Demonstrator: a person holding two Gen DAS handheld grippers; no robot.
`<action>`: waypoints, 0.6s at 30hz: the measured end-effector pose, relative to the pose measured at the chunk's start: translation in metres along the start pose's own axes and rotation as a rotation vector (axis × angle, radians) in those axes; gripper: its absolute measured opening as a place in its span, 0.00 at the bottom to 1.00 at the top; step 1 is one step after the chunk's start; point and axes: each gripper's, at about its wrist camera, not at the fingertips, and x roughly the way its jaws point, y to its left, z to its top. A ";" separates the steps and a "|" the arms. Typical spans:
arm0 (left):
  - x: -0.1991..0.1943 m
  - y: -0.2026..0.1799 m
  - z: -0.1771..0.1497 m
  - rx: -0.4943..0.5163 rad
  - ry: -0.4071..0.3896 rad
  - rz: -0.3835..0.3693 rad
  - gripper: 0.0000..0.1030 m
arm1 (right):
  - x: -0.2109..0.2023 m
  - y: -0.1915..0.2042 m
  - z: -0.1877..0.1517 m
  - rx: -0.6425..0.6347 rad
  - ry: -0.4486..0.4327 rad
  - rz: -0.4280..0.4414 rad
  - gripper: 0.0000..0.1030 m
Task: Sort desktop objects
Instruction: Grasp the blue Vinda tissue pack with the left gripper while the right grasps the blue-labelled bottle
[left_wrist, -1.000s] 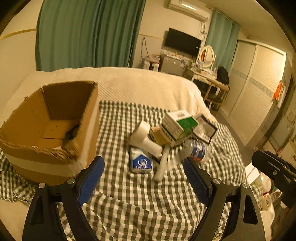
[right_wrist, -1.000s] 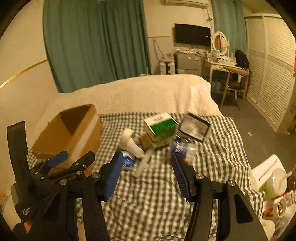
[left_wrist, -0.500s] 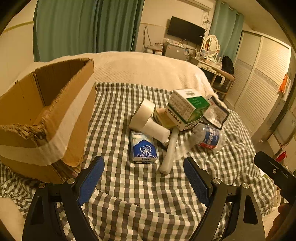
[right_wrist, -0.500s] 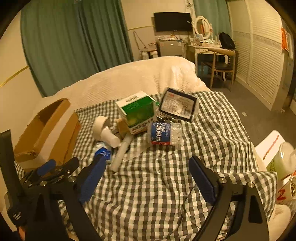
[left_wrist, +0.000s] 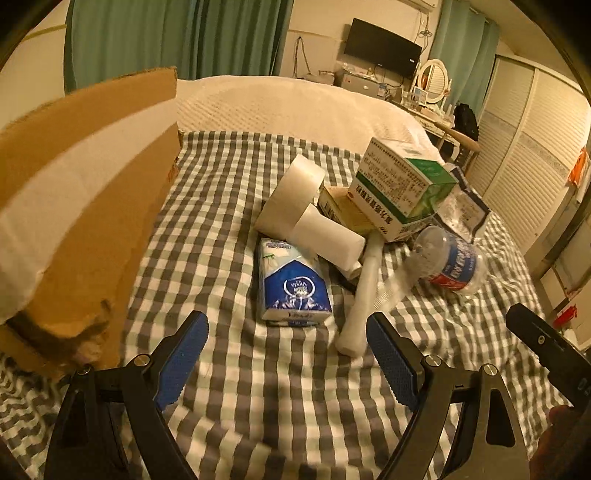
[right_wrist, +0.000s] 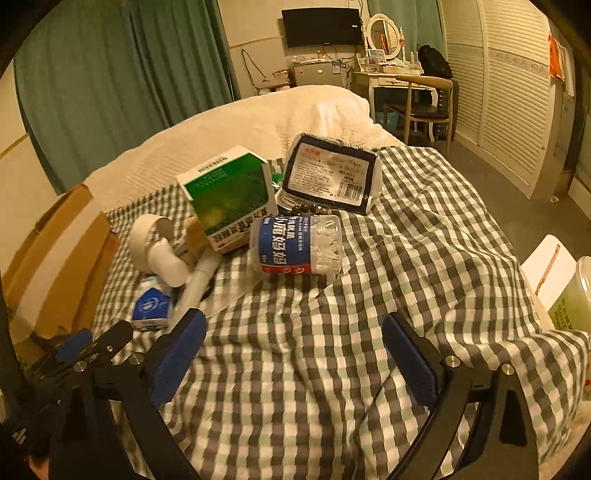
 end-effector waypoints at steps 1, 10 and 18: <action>0.005 0.000 0.000 -0.003 -0.002 0.002 0.87 | 0.006 0.000 0.001 -0.003 -0.002 -0.005 0.94; 0.040 0.003 0.002 -0.014 -0.009 0.060 0.87 | 0.069 -0.001 0.028 -0.032 -0.022 -0.029 0.95; 0.053 -0.003 -0.003 0.032 -0.029 0.111 0.87 | 0.090 0.018 0.034 -0.159 -0.121 -0.049 0.99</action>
